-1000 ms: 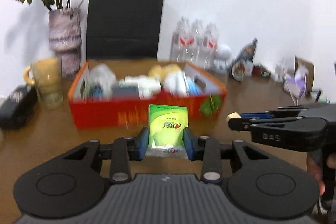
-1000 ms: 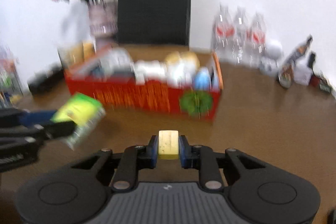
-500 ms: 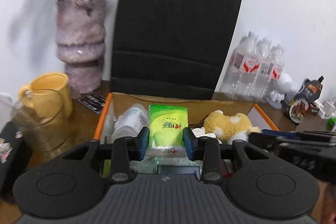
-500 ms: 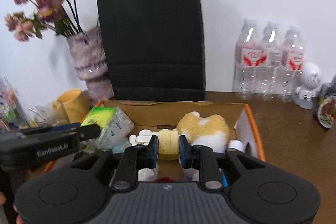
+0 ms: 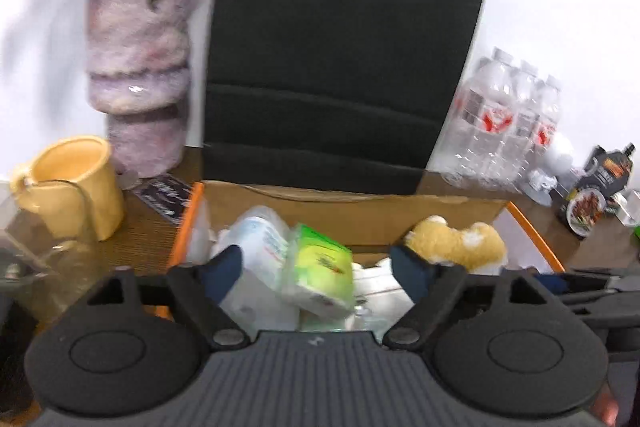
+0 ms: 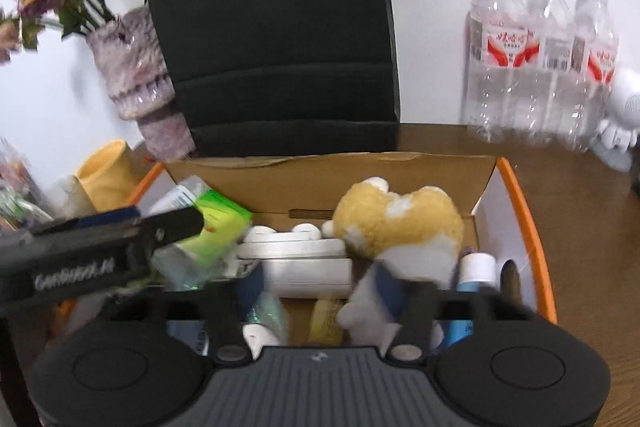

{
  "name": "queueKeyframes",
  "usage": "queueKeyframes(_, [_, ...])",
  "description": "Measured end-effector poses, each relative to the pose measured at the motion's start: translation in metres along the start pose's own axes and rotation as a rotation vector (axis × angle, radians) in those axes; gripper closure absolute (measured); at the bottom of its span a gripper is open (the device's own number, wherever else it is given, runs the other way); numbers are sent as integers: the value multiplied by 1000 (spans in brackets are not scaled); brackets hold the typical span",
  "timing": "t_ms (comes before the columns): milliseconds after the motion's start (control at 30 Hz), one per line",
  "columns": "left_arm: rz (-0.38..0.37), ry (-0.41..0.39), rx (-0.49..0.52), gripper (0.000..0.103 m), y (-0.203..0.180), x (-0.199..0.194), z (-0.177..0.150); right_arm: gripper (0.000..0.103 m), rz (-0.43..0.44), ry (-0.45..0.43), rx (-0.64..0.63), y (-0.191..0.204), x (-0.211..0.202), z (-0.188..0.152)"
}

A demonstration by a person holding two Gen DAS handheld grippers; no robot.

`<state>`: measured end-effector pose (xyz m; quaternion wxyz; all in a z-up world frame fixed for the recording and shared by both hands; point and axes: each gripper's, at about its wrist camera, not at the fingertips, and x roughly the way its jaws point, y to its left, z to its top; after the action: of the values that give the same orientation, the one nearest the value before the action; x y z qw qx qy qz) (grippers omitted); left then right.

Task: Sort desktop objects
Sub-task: 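Lower the tissue pack and yellow block into the box and open both grippers, then withdraw both tools from the box back over the table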

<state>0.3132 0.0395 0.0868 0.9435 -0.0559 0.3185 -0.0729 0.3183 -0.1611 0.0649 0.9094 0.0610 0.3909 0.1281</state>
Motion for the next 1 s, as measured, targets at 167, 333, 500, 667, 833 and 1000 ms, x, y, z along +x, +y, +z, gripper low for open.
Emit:
queueKeyframes(167, [30, 129, -45, 0, 13, -4, 10, 6, -60, 47, 23, 2, -11, 5])
queueKeyframes(333, [107, 169, 27, 0, 5, -4, 9, 0, -140, 190, 44, -2, -8, 14])
queueKeyframes(500, [75, 271, 39, 0, -2, 9, 5, 0, -140, 253, 76, -8, -5, 8])
queueKeyframes(667, [107, 274, 76, 0, -10, 4, 1, 0, -126, 283, 60, -3, -7, 3])
queueKeyframes(833, [118, 267, 64, 0, -12, -16, -8, 0, -123, 277, 66, 0, -23, -5])
queueKeyframes(1000, [110, 261, 65, 0, -16, -45, -19, 0, -132, 280, 43, 7, -45, -17])
